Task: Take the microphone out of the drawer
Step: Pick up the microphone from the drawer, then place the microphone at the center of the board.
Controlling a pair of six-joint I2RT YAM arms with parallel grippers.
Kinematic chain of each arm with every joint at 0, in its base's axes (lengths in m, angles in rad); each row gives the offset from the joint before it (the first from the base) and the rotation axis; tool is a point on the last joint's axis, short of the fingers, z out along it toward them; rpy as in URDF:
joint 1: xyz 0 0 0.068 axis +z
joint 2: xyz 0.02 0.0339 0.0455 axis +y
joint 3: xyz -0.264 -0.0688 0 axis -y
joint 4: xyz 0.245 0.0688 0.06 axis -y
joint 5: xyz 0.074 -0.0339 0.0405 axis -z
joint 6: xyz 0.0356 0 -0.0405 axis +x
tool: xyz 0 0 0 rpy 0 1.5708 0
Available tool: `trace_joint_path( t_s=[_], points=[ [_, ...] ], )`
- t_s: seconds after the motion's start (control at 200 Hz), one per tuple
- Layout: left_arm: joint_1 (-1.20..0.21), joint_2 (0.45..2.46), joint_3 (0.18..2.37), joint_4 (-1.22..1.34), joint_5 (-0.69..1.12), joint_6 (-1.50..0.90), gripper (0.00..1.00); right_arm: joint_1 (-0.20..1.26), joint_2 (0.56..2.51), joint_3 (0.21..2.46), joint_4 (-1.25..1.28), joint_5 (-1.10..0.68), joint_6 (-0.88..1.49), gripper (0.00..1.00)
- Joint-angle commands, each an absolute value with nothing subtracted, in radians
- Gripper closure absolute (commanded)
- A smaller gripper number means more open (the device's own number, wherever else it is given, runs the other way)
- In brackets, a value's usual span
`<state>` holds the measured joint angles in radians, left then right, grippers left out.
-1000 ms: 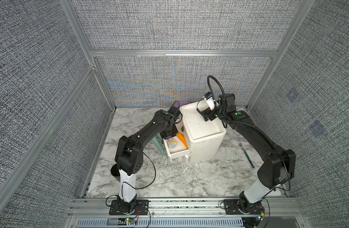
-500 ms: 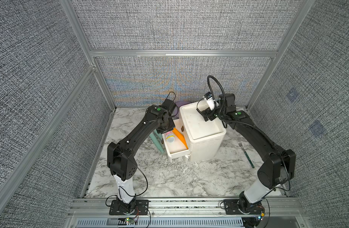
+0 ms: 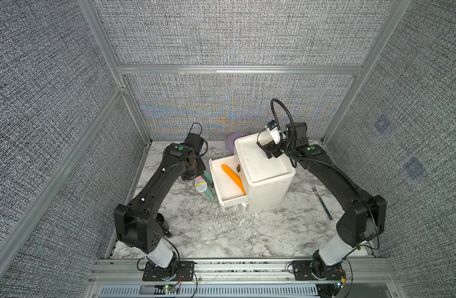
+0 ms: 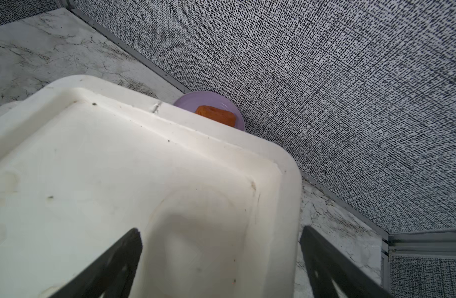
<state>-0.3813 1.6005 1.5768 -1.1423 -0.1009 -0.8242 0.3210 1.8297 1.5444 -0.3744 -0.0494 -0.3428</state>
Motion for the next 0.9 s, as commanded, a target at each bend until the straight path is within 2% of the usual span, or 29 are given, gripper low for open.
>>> trace_joint_path(
  t_s=[0.0,0.265,0.611,0.896],
  points=[
    [-0.374,1.583,1.535,-1.120,-0.148,-0.776,1.00,0.319,1.855,1.527,-0.639,-0.026,-0.331,0.02],
    [-0.370,1.555,1.358,-0.976,-0.157,-0.764,1.00,0.326,1.862,1.526,-0.643,-0.021,-0.329,0.02],
    [-0.360,1.687,1.246,-0.793,-0.183,-0.782,1.00,0.332,1.868,1.526,-0.644,-0.017,-0.331,0.02],
    [-0.337,1.774,1.209,-0.678,-0.110,-0.796,1.00,0.331,1.870,1.525,-0.644,-0.015,-0.332,0.02]
  ],
)
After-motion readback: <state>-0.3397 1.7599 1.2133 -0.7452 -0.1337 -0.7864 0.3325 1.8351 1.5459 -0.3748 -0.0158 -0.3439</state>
